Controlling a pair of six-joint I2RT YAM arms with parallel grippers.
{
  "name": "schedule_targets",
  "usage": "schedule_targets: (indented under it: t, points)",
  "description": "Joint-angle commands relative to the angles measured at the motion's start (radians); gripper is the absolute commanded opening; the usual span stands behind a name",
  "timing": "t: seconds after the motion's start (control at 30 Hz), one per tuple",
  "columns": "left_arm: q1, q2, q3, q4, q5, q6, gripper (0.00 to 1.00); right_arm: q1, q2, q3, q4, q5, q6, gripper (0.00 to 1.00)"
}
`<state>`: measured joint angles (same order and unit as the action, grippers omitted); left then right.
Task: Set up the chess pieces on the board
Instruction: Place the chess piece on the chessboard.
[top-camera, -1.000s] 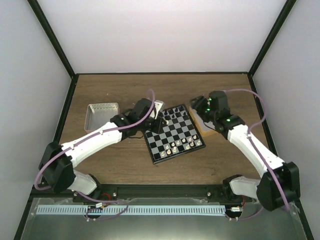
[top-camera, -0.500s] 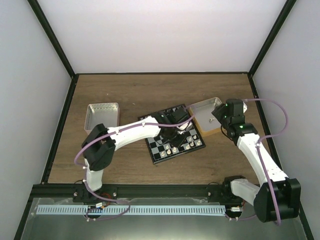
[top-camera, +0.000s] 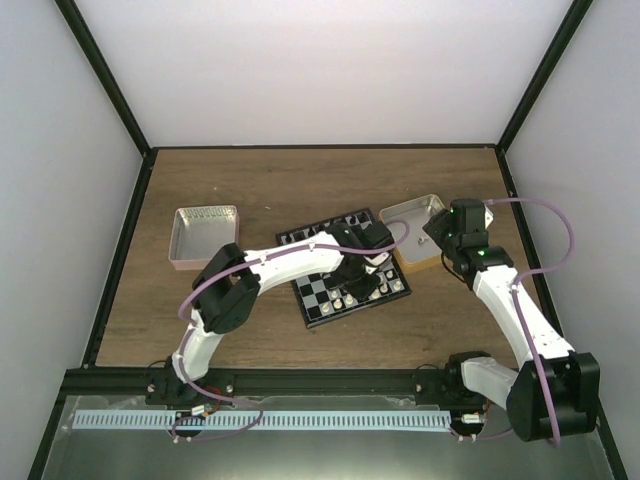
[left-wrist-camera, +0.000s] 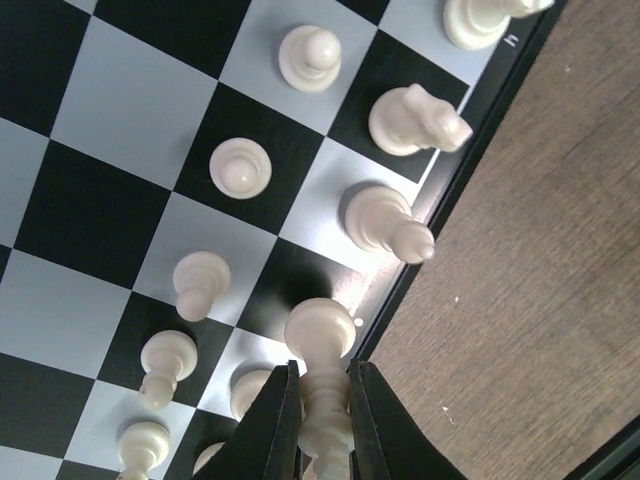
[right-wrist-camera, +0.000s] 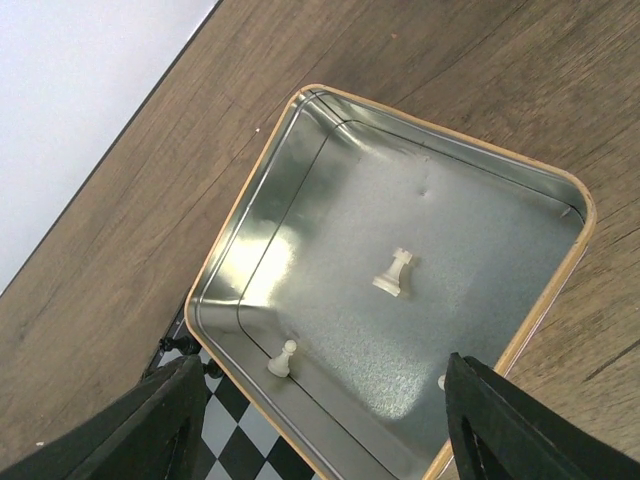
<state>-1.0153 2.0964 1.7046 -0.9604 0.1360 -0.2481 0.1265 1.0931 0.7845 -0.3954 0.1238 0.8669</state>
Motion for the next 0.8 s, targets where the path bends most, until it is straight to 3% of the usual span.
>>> schedule_targets:
  t: [0.0, 0.3, 0.5, 0.6, 0.77]
  points:
    - [-0.004, 0.041, 0.052, -0.046, -0.051, 0.016, 0.11, -0.010, 0.006, 0.001, 0.009, 0.012, -0.014, 0.67]
    - [-0.007, 0.070, 0.075, -0.067, -0.043, 0.030, 0.18, -0.011, 0.009, -0.009, 0.009, 0.004, -0.015, 0.67]
    - [-0.010, 0.057, 0.094, -0.063, -0.038, 0.030, 0.32, -0.010, 0.009, -0.008, 0.010, -0.002, -0.014, 0.67]
    - [-0.010, 0.043, 0.094, -0.046, -0.014, 0.033, 0.32, -0.010, 0.006, -0.008, 0.010, -0.001, -0.016, 0.68]
    - [-0.010, 0.050, 0.088, -0.043, -0.032, 0.031, 0.21, -0.010, 0.003, -0.009, 0.007, -0.001, -0.014, 0.68]
